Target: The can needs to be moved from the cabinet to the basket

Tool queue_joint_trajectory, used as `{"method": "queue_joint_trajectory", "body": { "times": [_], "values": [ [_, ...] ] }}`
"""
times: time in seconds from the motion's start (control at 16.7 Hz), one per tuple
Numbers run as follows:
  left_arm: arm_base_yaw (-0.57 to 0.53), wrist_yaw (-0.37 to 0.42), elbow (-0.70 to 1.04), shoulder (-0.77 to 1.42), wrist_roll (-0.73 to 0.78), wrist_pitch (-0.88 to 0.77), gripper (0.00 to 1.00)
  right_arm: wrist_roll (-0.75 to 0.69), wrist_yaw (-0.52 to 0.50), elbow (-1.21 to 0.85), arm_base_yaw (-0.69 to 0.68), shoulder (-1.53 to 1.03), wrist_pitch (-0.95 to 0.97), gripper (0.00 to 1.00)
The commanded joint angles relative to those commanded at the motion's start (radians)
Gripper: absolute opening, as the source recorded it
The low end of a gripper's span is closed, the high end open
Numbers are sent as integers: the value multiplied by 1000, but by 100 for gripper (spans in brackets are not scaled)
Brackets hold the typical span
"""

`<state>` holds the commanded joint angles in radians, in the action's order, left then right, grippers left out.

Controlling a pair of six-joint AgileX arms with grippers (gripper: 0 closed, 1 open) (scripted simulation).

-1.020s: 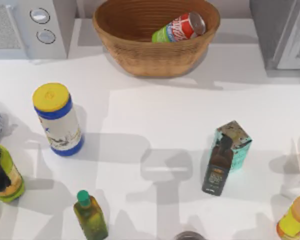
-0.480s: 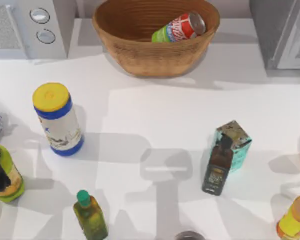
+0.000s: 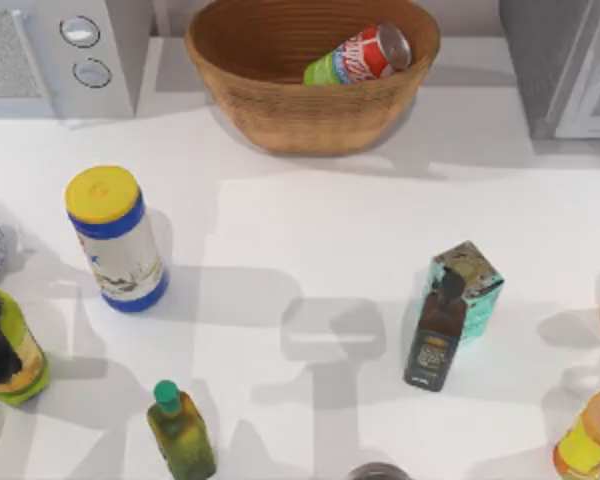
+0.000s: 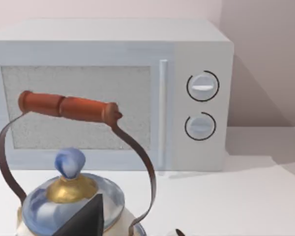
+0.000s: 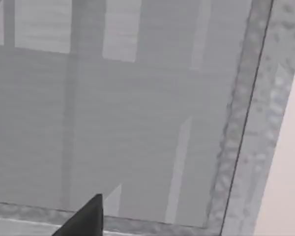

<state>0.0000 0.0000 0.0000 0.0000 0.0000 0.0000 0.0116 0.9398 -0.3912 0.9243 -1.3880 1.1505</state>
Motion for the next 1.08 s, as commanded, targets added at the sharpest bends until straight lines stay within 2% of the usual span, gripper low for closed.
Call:
{"method": "queue_joint_trajectory", "body": {
  "times": [0.24, 0.72, 1.08],
  "values": [
    [0, 0, 0, 0, 0, 0, 100, 15, 64, 18, 92, -147, 53, 100],
    [0, 0, 0, 0, 0, 0, 100, 16, 69, 13, 97, -158, 44, 100],
    [0, 0, 0, 0, 0, 0, 100, 20, 71, -201, 102, -110, -215, 100]
  ]
}}
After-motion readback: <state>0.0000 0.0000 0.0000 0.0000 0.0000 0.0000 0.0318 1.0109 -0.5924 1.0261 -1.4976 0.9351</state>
